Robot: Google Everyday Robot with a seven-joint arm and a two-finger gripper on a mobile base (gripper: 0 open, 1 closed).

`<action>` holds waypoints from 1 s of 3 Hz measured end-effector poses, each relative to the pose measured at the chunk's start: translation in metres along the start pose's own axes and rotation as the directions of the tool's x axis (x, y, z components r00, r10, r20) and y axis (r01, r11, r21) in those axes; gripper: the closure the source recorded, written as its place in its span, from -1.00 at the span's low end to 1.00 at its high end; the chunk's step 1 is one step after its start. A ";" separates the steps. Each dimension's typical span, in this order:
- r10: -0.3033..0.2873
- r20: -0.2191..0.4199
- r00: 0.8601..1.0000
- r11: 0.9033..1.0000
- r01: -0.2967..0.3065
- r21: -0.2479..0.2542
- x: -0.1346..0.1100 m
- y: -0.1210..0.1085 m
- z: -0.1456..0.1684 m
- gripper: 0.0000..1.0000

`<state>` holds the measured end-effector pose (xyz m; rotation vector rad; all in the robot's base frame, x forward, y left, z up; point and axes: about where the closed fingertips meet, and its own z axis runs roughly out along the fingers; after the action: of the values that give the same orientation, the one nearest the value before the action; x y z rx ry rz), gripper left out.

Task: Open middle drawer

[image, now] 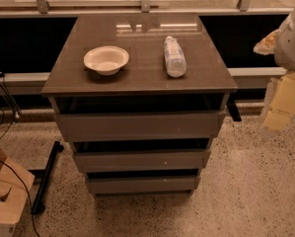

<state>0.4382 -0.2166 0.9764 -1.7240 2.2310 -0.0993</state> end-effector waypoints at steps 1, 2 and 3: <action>0.000 0.004 1.000 1.000 0.000 0.007 -0.001 0.000 -0.001 -1.00; 0.027 0.078 0.997 0.999 -0.025 -0.025 0.006 0.000 0.015 -1.00; 0.029 0.069 0.997 1.000 -0.028 -0.013 0.005 0.001 0.016 -1.00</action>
Offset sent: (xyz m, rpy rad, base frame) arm 0.0083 -0.0115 -0.0413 0.1933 0.0446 -0.0003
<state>0.4406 -0.2191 0.9595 -1.6753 2.2091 -0.0196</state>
